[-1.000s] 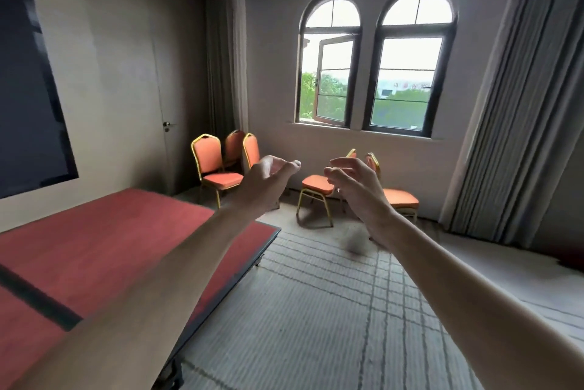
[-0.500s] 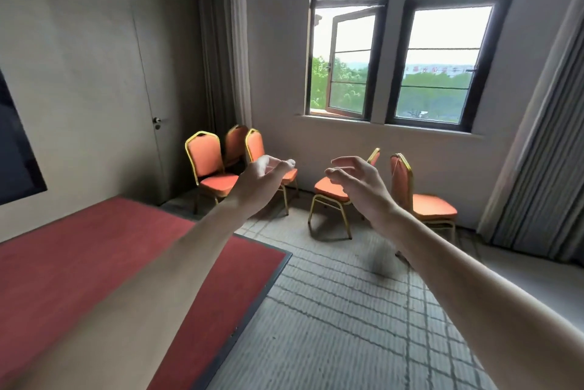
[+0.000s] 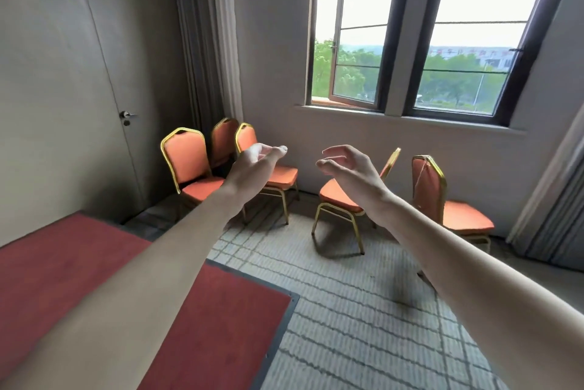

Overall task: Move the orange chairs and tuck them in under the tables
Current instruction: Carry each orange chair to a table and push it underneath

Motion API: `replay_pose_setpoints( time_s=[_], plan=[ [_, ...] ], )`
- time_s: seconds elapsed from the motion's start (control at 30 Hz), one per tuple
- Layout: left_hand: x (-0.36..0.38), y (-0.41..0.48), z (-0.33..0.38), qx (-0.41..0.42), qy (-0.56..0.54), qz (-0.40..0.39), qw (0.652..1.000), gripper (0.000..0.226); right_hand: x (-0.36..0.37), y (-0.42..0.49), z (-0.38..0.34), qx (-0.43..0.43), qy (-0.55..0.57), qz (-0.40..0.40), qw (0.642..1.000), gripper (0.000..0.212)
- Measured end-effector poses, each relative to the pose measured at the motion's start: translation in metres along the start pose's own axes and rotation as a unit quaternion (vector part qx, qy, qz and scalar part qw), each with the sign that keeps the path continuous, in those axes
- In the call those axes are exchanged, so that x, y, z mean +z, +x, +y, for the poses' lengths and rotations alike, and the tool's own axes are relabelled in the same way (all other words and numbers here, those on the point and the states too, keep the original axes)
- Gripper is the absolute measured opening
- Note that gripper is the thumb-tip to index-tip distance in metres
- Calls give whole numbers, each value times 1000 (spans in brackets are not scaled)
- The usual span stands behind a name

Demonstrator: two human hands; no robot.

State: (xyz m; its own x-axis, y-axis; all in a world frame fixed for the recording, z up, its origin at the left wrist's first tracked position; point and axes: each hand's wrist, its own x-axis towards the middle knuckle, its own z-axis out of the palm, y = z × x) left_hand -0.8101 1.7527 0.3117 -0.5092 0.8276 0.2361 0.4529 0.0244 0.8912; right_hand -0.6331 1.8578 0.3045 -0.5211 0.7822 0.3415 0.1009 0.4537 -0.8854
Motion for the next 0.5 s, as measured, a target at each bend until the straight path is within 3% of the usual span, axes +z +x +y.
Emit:
replay_pose_setpoints(
  time_s=[0.2, 0.5],
  plan=[
    [39, 147, -45, -3, 8, -22, 1000, 29, -1, 142, 76, 14, -6, 14, 1000, 31],
    [136, 398, -121, -41, 10, -20, 999, 34, -28, 382, 215, 23, -23, -31, 999, 31]
  ],
)
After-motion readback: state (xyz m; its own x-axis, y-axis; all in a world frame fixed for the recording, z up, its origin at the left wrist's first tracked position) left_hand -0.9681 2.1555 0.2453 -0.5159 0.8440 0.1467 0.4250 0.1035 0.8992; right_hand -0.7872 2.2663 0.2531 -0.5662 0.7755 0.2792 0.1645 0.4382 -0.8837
